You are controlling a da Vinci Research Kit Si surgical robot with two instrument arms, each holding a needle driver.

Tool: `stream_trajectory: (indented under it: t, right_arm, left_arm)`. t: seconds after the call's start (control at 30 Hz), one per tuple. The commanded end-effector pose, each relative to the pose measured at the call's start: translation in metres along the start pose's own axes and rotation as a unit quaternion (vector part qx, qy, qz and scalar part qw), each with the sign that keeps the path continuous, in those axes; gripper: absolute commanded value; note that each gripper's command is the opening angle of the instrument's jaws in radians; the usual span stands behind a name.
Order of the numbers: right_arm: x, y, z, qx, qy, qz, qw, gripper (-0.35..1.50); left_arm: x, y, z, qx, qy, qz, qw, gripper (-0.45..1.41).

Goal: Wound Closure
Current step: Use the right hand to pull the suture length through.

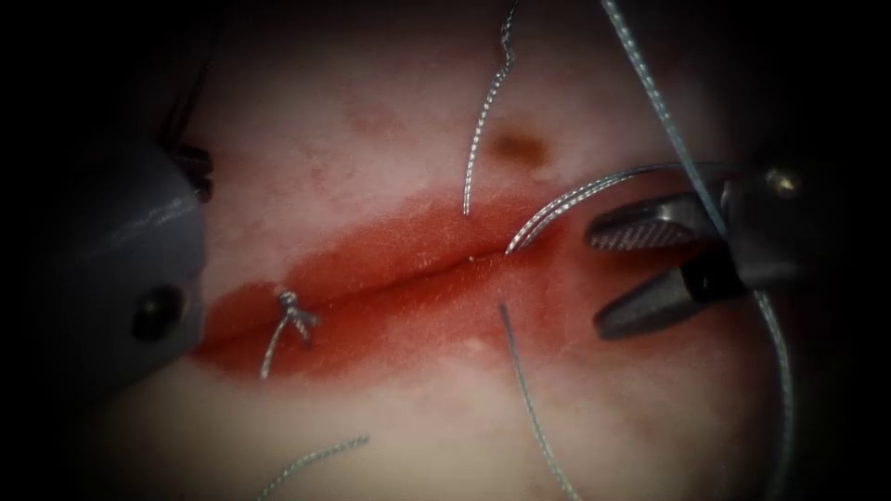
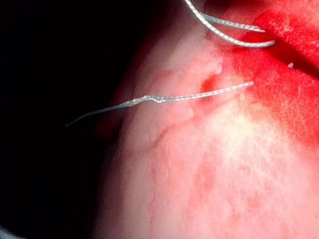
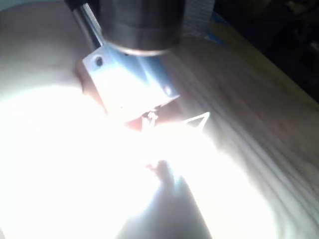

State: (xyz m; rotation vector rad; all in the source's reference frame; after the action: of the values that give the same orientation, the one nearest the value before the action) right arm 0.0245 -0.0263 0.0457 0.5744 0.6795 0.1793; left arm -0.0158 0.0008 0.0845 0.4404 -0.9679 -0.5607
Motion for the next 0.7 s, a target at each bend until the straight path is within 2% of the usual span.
stream_trajectory:
  t: [0.03,0.17,0.23,0.27,0.33,0.37,0.47,0.5,0.53,0.6,0.7]
  right_arm:
    - [0.0000,0.0008,0.0030,0.004,0.004,0.009,1.000,1.00]
    - [-0.0012,0.0010,0.0055,0.048,0.005,0.046,0.998,0.93]
    - [-0.0014,0.0008,0.0057,0.040,0.000,0.037,0.999,0.47]
    - [-0.0013,0.0007,0.0058,0.038,0.000,0.040,0.998,0.36]
    - [-0.0011,0.0006,0.0059,0.036,-0.002,0.064,0.997,0.32]
    - [-0.0010,0.0005,0.0058,0.039,-0.004,0.083,0.996,0.39]
    - [-0.0009,0.0006,0.0051,0.051,-0.010,0.098,0.994,0.44]
    - [-0.0009,0.0006,0.0048,0.055,-0.013,0.116,0.992,0.54]
    - [-0.0009,0.0006,0.0043,0.061,-0.017,0.156,0.986,0.91]
    - [-0.0009,0.0006,0.0033,0.073,-0.019,0.190,0.979,1.15]
    - [-0.0009,0.0006,0.0009,0.103,-0.009,0.209,0.973,1.18]
  left_arm:
    - [-0.0010,0.0007,-0.0001,-0.001,-0.002,0.003,1.000,-0.45]
    - [-0.0010,0.0007,-0.0002,0.000,-0.002,0.000,1.000,-0.45]
    - [-0.0009,0.0007,-0.0002,0.000,-0.002,-0.002,1.000,-0.45]
    - [-0.0009,0.0007,-0.0002,0.000,-0.002,-0.002,1.000,-0.45]
    - [-0.0009,0.0008,-0.0002,0.000,-0.001,-0.005,1.000,-0.45]
    - [-0.0009,0.0008,-0.0002,0.000,-0.001,-0.008,1.000,-0.45]
    - [-0.0008,0.0008,-0.0003,0.001,-0.001,-0.007,1.000,-0.45]
    - [-0.0008,0.0008,-0.0004,0.001,-0.001,-0.007,1.000,-0.45]
    - [-0.0008,0.0009,-0.0004,0.001,-0.001,-0.010,1.000,-0.45]
    - [-0.0008,0.0009,-0.0005,0.002,-0.001,-0.013,1.000,-0.45]
    - [-0.0007,0.0011,-0.0007,0.004,0.000,-0.018,1.000,-0.45]
